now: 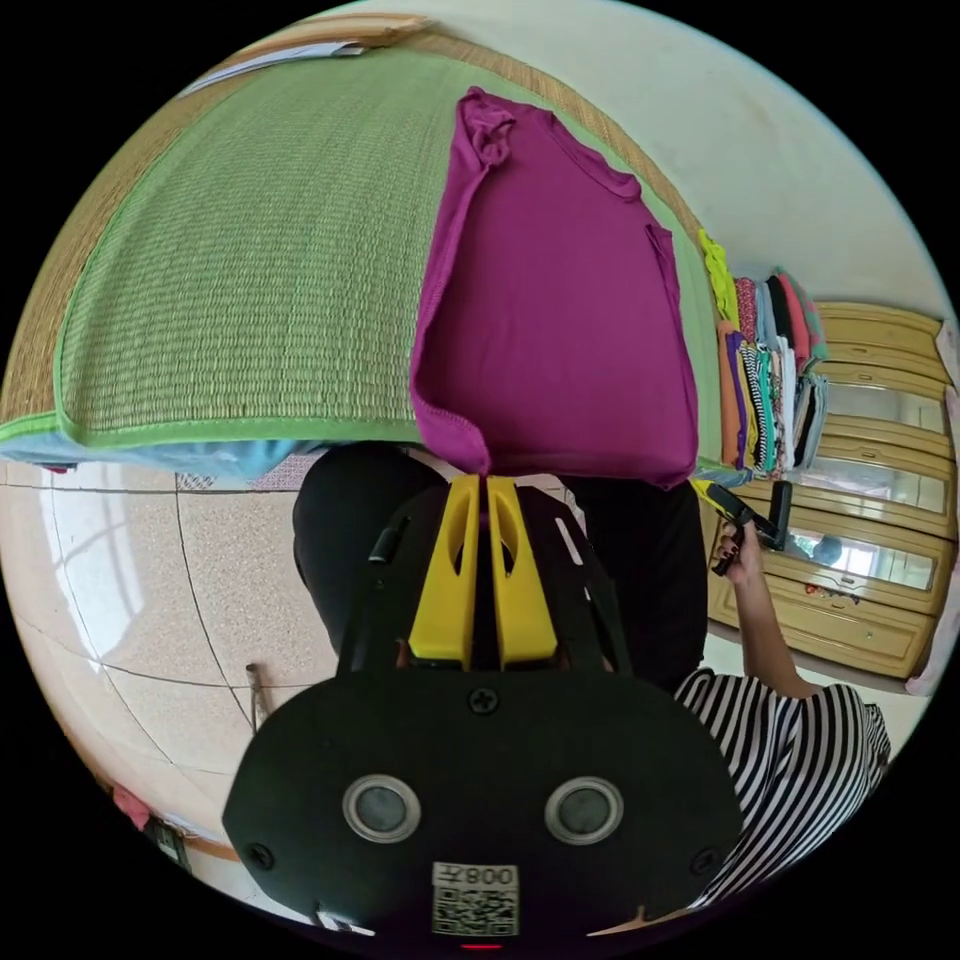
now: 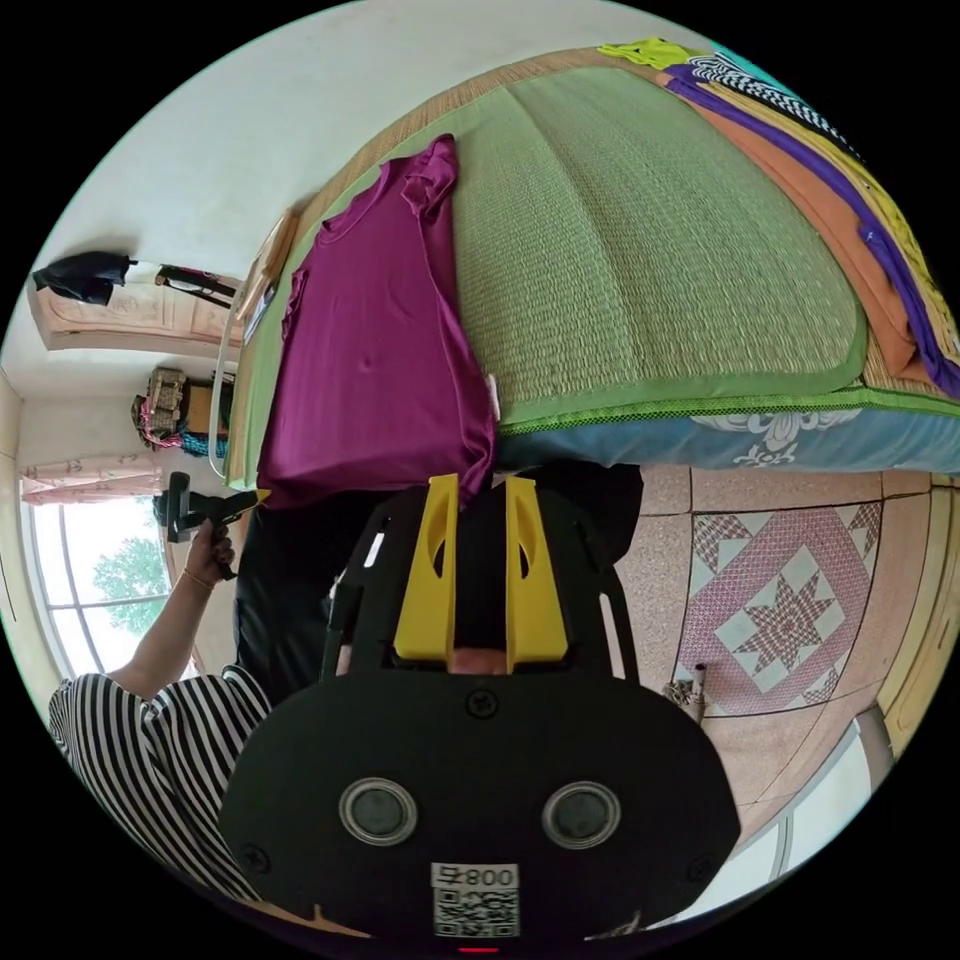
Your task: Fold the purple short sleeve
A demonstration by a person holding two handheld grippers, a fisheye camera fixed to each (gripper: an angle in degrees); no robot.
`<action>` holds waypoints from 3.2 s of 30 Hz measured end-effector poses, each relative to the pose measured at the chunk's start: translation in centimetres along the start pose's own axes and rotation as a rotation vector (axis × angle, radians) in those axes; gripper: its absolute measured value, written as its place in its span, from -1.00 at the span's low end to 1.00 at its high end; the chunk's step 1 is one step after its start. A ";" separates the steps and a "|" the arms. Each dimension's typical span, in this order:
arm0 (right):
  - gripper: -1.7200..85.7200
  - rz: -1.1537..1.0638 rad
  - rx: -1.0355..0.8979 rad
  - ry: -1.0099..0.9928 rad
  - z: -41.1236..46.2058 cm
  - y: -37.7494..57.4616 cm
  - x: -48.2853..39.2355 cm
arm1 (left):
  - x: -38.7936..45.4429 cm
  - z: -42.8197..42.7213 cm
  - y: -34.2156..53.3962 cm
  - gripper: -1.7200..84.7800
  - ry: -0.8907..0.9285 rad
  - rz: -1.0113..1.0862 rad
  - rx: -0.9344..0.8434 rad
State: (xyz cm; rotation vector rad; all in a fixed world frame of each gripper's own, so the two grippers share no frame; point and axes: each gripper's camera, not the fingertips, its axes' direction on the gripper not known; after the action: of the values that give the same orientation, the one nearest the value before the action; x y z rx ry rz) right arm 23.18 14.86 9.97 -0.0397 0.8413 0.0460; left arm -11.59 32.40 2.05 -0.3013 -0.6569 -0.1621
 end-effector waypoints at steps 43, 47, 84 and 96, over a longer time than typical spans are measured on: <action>-0.94 -0.238 -0.104 -0.326 -11.2 7.5 4.2 | 0.4 -8.0 21.2 -0.94 0.257 0.063 0.146; -0.94 -0.280 -0.108 -0.311 -13.7 9.1 3.0 | 1.2 -9.8 23.9 -0.94 0.274 0.125 0.142; -0.94 -0.204 0.096 -0.526 -18.7 15.2 2.8 | 1.4 -18.4 26.5 -0.94 0.466 0.112 0.229; -0.94 -0.203 0.139 -0.550 -20.6 5.3 1.2 | 2.6 -23.2 13.9 -0.94 0.464 0.129 0.267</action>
State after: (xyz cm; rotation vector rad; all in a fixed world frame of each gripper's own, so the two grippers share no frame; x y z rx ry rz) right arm 8.34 19.12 -4.77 0.0189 0.2866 -0.1860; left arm 7.16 37.87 -16.84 -0.0427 -0.1935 -0.0168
